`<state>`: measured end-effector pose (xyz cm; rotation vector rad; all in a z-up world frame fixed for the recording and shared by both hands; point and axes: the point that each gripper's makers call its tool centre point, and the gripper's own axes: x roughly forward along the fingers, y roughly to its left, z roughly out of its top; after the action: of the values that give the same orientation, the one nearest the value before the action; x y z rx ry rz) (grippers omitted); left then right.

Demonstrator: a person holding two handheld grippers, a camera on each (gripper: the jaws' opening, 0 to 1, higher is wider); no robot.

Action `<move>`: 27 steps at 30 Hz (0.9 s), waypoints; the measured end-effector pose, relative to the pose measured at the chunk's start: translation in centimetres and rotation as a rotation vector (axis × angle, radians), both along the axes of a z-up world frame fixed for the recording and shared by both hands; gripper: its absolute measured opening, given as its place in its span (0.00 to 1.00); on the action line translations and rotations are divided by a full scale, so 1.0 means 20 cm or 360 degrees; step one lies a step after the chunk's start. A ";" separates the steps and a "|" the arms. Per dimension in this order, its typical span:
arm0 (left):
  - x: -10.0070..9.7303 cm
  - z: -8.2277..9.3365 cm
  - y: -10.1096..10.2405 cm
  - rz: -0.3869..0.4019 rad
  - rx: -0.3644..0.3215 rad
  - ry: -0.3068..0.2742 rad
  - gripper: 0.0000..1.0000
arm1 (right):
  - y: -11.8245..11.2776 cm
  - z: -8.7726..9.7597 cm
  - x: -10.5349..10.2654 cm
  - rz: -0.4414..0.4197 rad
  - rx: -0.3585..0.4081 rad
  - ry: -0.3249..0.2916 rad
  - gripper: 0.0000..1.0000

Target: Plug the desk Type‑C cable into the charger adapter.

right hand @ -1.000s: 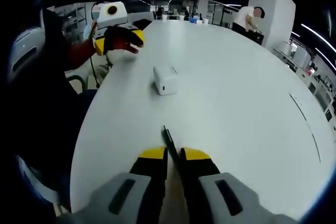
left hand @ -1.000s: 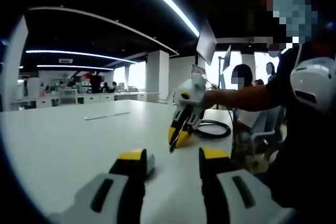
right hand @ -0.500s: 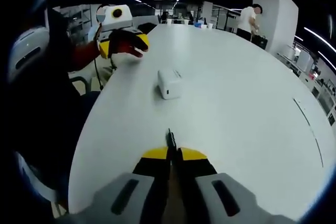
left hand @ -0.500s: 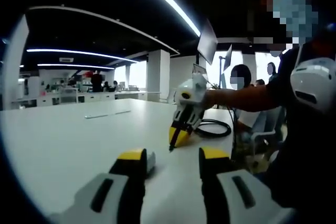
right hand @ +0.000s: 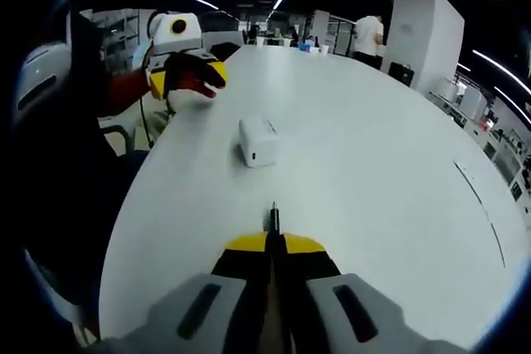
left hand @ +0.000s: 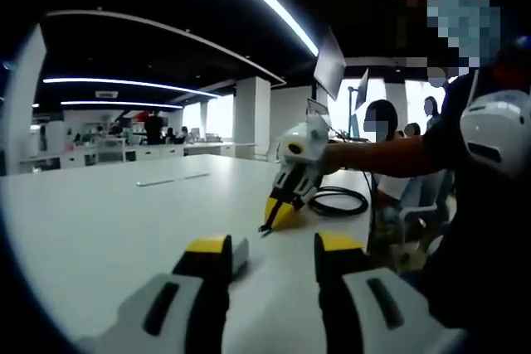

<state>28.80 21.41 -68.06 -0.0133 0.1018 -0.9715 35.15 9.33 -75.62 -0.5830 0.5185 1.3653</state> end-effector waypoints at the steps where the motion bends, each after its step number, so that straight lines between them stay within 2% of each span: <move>1: 0.00 0.00 0.00 -0.0001 0.0002 0.0001 0.39 | 0.00 0.00 0.00 0.0001 -0.0004 -0.0007 0.02; 6: 0.01 -0.02 0.00 0.0001 0.0049 -0.0001 0.39 | 0.01 0.00 -0.02 0.0004 -0.0005 -0.0031 0.02; 14: 0.07 -0.08 0.01 0.0030 0.0220 -0.0023 0.39 | 0.00 0.00 -0.02 -0.0003 0.0000 -0.0047 0.02; 19: 0.10 -0.09 -0.01 0.0020 0.0258 -0.0026 0.43 | -0.01 0.01 -0.01 -0.0007 0.0010 -0.0057 0.02; 27: 0.21 -0.16 -0.05 -0.0059 0.0525 -0.0053 0.49 | -0.02 0.02 -0.02 -0.0014 0.0015 -0.0064 0.02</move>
<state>33.01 20.34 -71.24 0.3085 0.2312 -0.9824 34.80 8.84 -75.24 -0.5989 0.4812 1.3445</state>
